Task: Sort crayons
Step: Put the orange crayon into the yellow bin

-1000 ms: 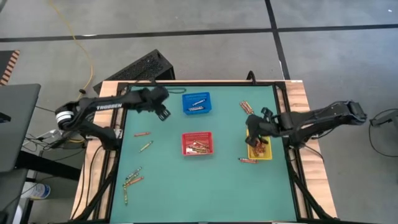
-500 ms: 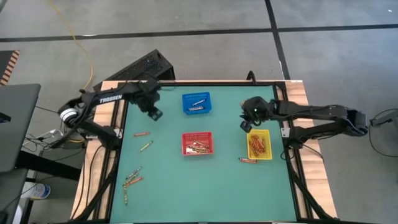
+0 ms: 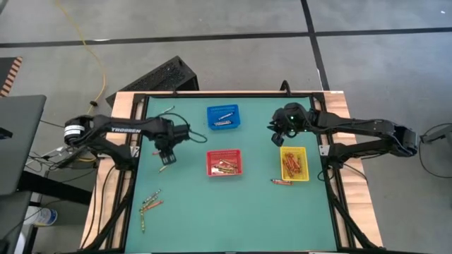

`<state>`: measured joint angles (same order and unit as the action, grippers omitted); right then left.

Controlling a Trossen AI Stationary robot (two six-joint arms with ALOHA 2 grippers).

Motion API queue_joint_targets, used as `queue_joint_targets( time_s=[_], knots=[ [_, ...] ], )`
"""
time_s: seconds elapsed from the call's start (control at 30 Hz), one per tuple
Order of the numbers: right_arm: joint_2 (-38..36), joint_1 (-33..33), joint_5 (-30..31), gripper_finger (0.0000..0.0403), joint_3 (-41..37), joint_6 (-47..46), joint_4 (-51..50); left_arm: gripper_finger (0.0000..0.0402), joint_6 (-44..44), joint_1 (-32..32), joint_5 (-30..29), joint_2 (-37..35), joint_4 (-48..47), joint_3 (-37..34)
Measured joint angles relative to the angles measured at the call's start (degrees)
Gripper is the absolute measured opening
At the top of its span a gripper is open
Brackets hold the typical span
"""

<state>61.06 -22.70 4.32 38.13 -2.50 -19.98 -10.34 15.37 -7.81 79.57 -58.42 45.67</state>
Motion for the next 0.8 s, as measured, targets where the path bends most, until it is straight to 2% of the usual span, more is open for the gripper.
queue_joint_targets(
  time_s=[0.17,0.33,0.47,0.8],
  knots=[
    [0.00,0.00,-0.01,0.0092,0.00,0.00,0.06,0.0157,0.01,-0.19,0.09,0.03,2.90,-4.16],
    [0.00,0.02,-0.02,0.0092,0.00,-0.02,0.86,0.0156,0.16,1.57,0.25,0.02,3.27,-3.83],
    [0.00,0.02,-0.03,0.0092,0.00,-0.39,0.80,0.0139,1.16,2.95,2.35,0.90,3.59,-3.85],
    [0.00,0.02,-0.05,0.0092,0.00,0.00,0.80,0.0094,1.54,3.22,2.91,10.34,3.38,-3.57]
  ],
)
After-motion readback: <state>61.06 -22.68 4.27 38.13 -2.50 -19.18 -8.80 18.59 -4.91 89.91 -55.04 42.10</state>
